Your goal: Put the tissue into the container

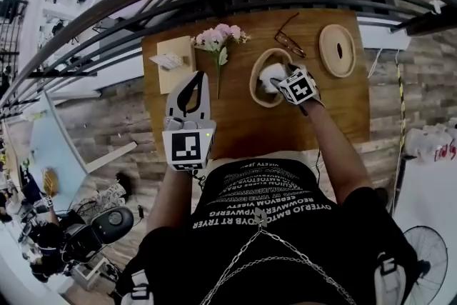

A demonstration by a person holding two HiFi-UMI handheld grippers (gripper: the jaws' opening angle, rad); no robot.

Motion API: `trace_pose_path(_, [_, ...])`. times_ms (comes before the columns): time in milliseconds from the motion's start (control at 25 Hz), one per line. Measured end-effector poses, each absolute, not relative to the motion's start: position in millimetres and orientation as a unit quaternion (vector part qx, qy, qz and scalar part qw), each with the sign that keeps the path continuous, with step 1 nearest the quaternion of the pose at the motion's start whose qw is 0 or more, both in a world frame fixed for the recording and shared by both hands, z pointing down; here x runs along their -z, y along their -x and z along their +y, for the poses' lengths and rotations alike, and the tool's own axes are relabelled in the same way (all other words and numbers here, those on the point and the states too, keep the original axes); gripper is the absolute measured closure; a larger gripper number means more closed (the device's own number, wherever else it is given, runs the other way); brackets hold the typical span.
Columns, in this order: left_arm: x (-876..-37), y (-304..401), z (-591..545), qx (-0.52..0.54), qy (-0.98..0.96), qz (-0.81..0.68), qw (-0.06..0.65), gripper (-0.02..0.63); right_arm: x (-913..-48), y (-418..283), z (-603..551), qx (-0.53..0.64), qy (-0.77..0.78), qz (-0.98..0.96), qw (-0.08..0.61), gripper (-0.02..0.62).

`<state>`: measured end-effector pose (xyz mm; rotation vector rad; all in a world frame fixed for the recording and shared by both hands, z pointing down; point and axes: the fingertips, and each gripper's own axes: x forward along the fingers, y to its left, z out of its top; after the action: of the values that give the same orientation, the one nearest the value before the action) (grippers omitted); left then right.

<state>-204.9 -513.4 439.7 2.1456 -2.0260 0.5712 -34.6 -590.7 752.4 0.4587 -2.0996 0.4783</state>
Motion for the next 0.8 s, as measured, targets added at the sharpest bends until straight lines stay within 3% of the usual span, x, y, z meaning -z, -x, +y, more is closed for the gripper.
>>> trace_pose_path(200, [-420.9,192.9,-501.1,-0.175,-0.733,-0.656,0.047,0.577,-690.4,-2.9,-602.3,-0.179,-0.284,-0.862,0.379,0.247])
trace_pose_path(280, [-414.8,187.8,-493.2,-0.166,-0.742,-0.648,0.041,0.577,-650.5,-14.4,-598.0,-0.192,-0.307,-0.874,0.324,0.272])
trace_pose_path(400, [-404.3,183.6,-482.1,-0.152,-0.755,-0.637,0.031,0.577,-576.9,-31.3,-586.5,-0.161,-0.347,-0.89,0.248,0.453])
trace_pose_path(440, [-400.0,183.1,-478.7,-0.144,-0.76,-0.633,0.029,0.577,-553.0,-37.8,-582.3,-0.136,-0.365,-0.891,0.233,0.54])
trace_pose_path(480, [-395.6,182.9,-474.9,-0.136,-0.764,-0.63,0.028,0.577,-531.4,-44.1,-577.5,-0.11,-0.383,-0.89,0.223,0.578])
trace_pose_path(800, [-367.6,177.3,-442.2,-0.087,-0.793,-0.603,0.007,0.577,-406.4,-83.9,-509.1,-0.04,-0.467,-0.873,0.136,0.581])
